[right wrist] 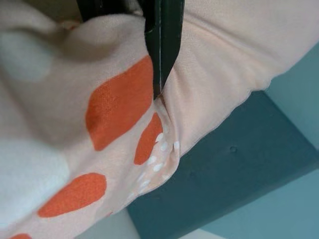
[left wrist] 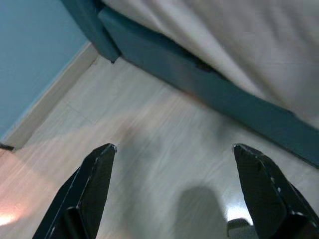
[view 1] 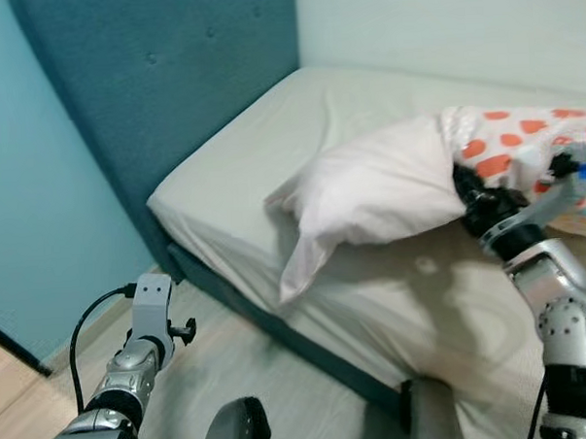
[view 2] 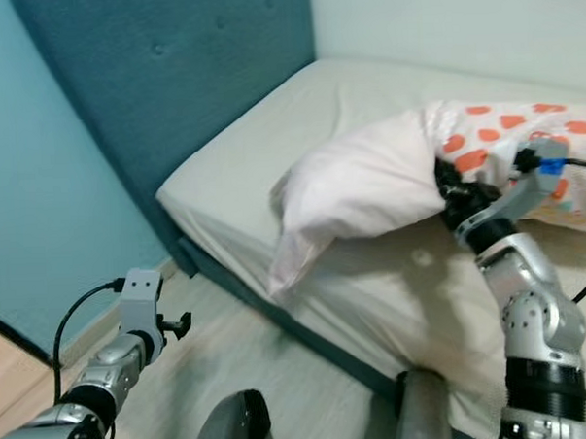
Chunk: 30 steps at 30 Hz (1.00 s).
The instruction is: Clean up the room
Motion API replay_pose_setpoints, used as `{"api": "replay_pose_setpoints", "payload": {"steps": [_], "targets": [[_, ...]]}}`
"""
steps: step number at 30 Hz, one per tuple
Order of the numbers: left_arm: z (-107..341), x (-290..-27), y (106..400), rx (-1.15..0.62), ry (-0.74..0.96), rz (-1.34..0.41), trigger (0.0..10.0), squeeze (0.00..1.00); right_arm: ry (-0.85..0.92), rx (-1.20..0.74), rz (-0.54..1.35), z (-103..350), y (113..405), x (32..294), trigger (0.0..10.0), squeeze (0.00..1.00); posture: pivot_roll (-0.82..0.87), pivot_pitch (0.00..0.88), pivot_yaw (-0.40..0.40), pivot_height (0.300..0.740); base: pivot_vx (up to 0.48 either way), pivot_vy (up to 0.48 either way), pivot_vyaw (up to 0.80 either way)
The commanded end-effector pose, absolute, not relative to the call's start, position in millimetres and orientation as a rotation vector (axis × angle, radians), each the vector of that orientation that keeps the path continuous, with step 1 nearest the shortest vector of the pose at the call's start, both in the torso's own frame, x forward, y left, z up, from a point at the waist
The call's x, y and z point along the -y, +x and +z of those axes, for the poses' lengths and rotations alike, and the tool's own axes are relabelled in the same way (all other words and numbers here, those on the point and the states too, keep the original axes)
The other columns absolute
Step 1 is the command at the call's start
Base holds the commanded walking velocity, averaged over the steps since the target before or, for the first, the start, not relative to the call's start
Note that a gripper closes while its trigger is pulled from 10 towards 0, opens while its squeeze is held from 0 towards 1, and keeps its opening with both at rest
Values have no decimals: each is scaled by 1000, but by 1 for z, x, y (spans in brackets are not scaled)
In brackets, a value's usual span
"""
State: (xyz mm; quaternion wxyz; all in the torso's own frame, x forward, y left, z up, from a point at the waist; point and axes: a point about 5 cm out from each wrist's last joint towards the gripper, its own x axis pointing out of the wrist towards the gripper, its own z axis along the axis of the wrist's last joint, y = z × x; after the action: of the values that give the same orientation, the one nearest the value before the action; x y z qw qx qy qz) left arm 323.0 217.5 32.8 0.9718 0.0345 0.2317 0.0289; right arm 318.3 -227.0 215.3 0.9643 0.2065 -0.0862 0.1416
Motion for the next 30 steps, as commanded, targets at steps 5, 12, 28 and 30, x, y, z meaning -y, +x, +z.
{"api": "replay_pose_setpoints", "payload": {"steps": [5, 12, 28, 30], "targets": [[13, -212, 308, -537, 69, 44, 10000, 0, 443, 130, 387, 200, 318, 183, 0, 0, -28, 0, 120, 562, 0, 0, 0], [-7, -220, 287, -635, 89, 80, 10000, 0, 458, 61, 380, 183, 316, 172, 0, 0, -20, 0, 106, 581, 0, 0, 0], [-48, -222, 237, -838, 125, 106, 10000, 0, 435, 69, 396, 190, 318, 167, 0, 0, -42, 0, 95, 633, -109, 0, 0], [-50, -222, 234, -851, 129, 108, 10000, 0, 433, 72, 398, 191, 319, 166, 0, 0, -46, 0, 95, 638, -144, 0, 0]]}}
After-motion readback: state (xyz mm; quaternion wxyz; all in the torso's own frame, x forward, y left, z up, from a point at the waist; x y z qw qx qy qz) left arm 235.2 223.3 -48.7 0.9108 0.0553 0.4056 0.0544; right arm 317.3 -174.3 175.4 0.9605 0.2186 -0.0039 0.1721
